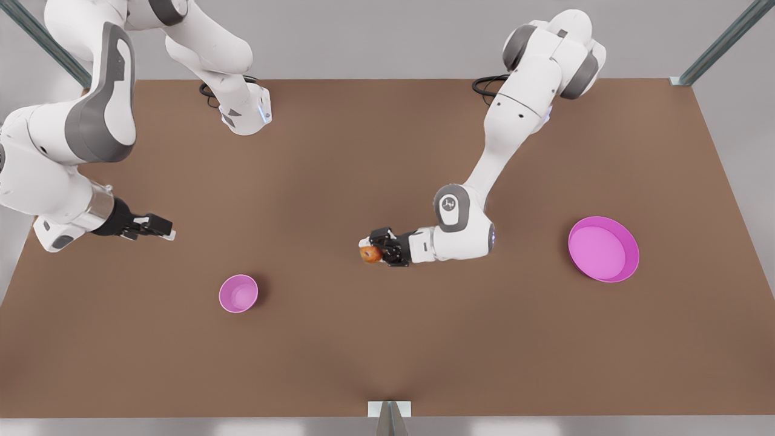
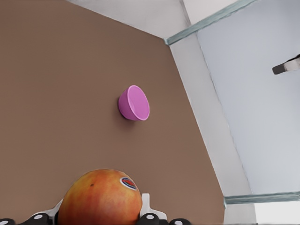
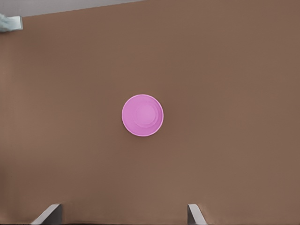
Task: Use the left arm to pick up the apple from the plate, transfer it to the gripper of the right arm, and then use the right arm to place it into the bowl
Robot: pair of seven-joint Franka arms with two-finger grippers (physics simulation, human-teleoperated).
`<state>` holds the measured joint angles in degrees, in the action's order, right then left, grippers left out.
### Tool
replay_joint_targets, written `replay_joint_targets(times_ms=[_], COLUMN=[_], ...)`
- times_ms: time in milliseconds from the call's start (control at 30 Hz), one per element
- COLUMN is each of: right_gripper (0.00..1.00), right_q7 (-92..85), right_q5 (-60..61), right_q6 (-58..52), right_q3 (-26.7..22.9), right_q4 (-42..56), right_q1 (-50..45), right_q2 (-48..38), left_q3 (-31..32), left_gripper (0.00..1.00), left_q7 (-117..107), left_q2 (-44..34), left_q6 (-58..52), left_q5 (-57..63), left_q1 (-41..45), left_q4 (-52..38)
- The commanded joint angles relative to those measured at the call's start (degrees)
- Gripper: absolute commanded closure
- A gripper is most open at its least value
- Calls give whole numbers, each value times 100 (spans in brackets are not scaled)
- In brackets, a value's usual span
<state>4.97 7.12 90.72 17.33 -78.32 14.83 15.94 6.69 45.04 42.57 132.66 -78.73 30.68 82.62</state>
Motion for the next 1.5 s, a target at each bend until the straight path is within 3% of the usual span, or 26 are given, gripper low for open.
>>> replay_joint_targets(times_ms=[0, 200, 367, 467, 933, 1067, 1133, 1467], right_gripper=[0, 0, 0, 0, 0, 0, 0, 0], right_q7=[21, -67, -3194, -4118, -5419, -5305, -4339, -4250], right_q5=[1247, 3681, 6371, 7040, 7418, 7409, 7190, 7181], right_q6=[113, 113, 262, 218, 490, 1088, 1202, 1721], right_q3=[-2, 7, 7, 51, 139, 139, 121, 104], right_q4=[-8, -552, -2099, -2214, -1678, -1634, -1423, -1010], right_q1=[20, 2, 213, 143, -217, -560, -745, -1316], right_q2=[155, 761, 1367, 1745, 2660, 2669, 2669, 3117], left_q3=[192, 412, 526, 658, 948, 948, 948, 948], left_gripper=[33, 33, 33, 33, 32, 32, 32, 32], left_q7=[5893, 6500, 6886, 7150, 7150, 7150, 7150, 7150], left_q2=[207, 867, 1095, 1227, 1482, 1491, 1482, 1491], left_q6=[620, 858, 867, 867, 1016, 1016, 1016, 1016], left_q5=[-512, -538, -828, -1109, -1162, -1162, -1162, -1154], left_q1=[9, 70, 53, 44, -79, -79, -79, -70], left_q4=[-175, -1107, -1406, -1529, -1995, -1995, -1995, -1995])
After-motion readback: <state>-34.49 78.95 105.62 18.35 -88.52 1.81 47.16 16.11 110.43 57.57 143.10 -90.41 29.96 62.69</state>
